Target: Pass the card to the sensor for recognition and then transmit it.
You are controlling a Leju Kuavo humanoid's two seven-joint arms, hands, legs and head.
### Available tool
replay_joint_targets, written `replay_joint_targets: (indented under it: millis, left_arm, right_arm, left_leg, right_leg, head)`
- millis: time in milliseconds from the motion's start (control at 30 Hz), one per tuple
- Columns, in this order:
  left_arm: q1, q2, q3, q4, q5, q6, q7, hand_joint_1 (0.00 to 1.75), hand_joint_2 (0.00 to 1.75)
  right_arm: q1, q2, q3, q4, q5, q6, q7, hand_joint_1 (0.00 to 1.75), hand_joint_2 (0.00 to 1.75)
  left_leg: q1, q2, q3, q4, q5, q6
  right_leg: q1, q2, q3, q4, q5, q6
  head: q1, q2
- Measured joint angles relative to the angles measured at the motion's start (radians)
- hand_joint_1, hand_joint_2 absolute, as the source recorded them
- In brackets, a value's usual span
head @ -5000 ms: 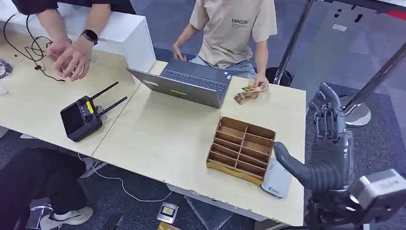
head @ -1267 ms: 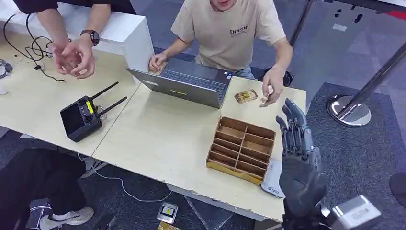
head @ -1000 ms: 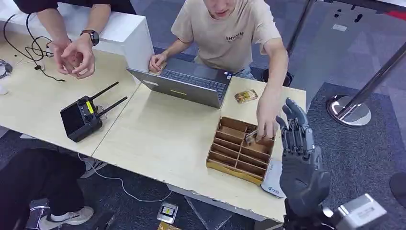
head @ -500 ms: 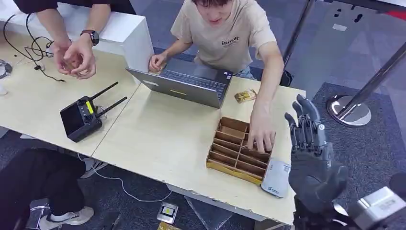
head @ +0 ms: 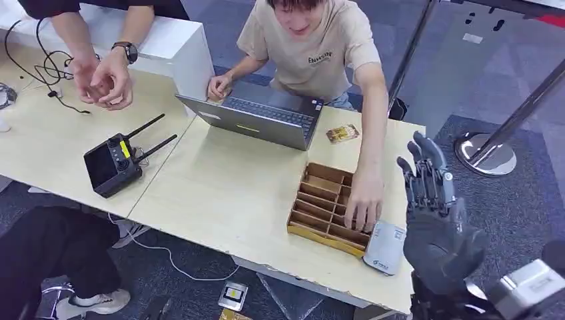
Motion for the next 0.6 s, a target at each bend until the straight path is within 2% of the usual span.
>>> replay_joint_targets:
  millis: [100,233,300,600]
  left_arm:
    - [0.0,0.008,0.002,0.0,0.016,-0.011,-0.002,0.0,0.0]
    - [-0.002,0.031,0.007,0.0,-0.004,-0.036,0.053,0.0,0.0]
    - [-0.001,0.041,0.007,0.002,-0.01,-0.039,0.062,0.0,0.0]
    - [0.0,0.061,0.007,0.005,-0.015,-0.035,0.062,0.0,0.0]
  right_arm:
    - [-0.01,0.014,0.008,0.01,0.029,0.007,-0.008,0.0,0.0]
    - [-0.02,0.04,0.057,0.024,0.11,-0.04,0.001,0.0,0.0]
    - [-0.017,0.042,0.068,0.024,0.116,-0.057,0.002,0.0,0.0]
    - [0.014,0.036,0.088,0.016,0.16,-0.112,0.002,0.0,0.0]
  left_leg:
    - [0.0,0.0,0.0,0.0,0.0,0.0]
    - [0.001,0.0,0.0,0.0,0.0,0.0]
    - [0.001,0.0,0.0,0.0,0.0,0.0]
    - [0.001,0.0,0.0,0.0,0.0,0.0]
  right_leg:
    - [0.0,0.0,0.0,0.0,0.0,0.0]
    - [0.001,0.0,0.0,0.0,-0.001,-0.001]
    - [0.001,0.0,0.0,0.0,-0.001,-0.001]
    - [0.001,0.0,0.0,0.0,-0.001,-0.001]
  head:
    - [0.0,0.0]
    - [-0.001,0.0]
    - [0.0,0.0]
    - [0.0,0.0]
